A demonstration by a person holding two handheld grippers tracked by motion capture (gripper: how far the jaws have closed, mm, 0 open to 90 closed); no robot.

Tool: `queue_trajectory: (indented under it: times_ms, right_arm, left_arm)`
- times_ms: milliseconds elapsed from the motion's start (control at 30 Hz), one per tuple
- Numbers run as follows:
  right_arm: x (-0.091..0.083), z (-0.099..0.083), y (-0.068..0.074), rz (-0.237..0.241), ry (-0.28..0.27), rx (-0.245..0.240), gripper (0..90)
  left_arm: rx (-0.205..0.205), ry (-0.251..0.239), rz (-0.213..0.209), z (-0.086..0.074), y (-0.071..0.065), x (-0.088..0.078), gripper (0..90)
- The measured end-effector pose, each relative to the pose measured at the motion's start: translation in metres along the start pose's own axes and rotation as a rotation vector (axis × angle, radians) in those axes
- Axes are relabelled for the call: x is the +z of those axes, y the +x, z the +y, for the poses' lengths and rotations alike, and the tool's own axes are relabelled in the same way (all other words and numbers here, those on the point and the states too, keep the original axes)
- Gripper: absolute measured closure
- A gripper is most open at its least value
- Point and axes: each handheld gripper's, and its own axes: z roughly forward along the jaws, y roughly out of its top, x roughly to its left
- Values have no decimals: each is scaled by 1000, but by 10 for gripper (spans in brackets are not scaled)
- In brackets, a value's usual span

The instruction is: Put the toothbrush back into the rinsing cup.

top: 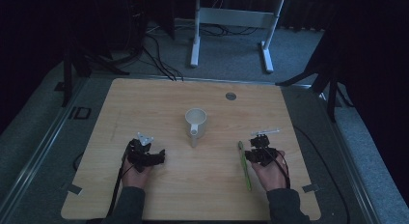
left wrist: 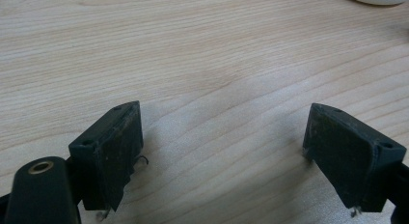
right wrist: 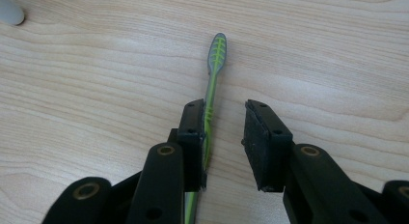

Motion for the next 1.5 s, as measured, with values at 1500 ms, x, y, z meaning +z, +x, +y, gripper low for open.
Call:
queue_trajectory:
  times_ms: [1500]
  right_arm:
    - [6, 16, 7, 32, 167, 14, 703]
  left_arm:
    - [0, 0, 0, 0, 0, 0, 145]
